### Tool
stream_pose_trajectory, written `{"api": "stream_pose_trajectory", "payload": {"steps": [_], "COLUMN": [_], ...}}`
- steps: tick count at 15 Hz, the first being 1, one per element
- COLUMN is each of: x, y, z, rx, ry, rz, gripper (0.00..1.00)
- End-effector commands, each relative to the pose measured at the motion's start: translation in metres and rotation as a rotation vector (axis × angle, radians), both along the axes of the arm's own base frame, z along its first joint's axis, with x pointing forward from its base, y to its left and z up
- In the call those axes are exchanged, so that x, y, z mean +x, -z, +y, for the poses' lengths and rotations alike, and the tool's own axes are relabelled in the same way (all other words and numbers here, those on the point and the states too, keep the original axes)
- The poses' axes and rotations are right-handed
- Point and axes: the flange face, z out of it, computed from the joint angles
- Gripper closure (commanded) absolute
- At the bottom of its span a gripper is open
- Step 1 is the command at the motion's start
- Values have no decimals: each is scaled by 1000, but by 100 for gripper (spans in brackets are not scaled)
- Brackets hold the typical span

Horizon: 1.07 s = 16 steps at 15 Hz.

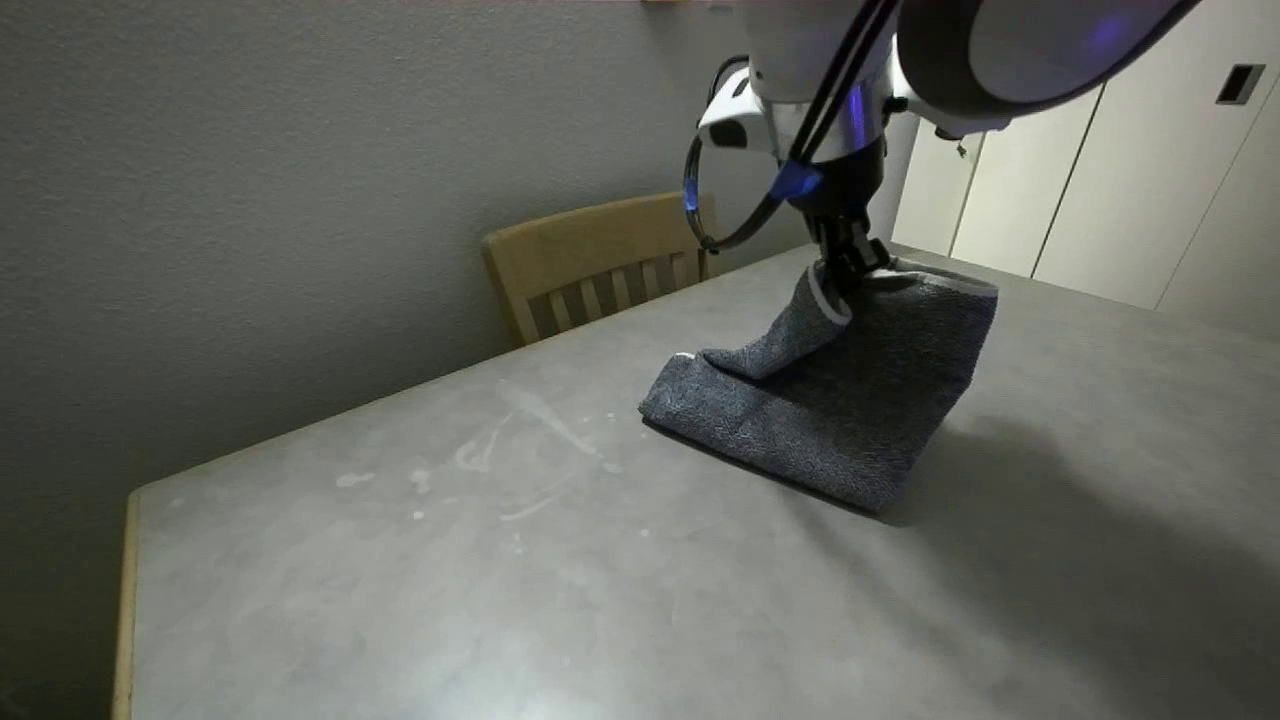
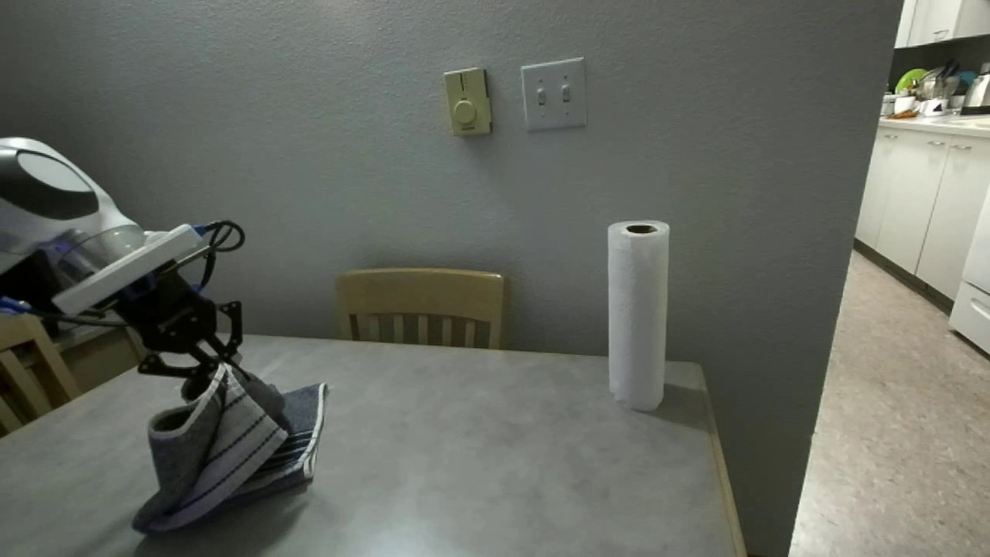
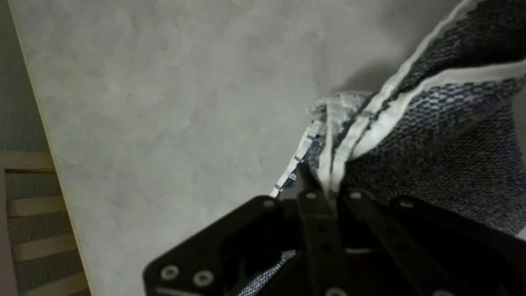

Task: Fold the towel

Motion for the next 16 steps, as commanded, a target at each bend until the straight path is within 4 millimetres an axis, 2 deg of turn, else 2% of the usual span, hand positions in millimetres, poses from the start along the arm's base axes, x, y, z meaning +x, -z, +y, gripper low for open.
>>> {"api": "stream_pose_trajectory", "payload": {"steps": [1, 5, 10, 13, 16], "x": [7, 10, 12, 12, 14], "y": [27, 69, 106, 114, 105], "z": [-17, -24, -11, -4, -6], "rx": [2, 30, 104, 106, 98], "ry": [-72, -103, -135, -142, -115], "rz": [-8, -16, -38, -38, -55], "gripper": [98, 98, 98, 98, 98]}}
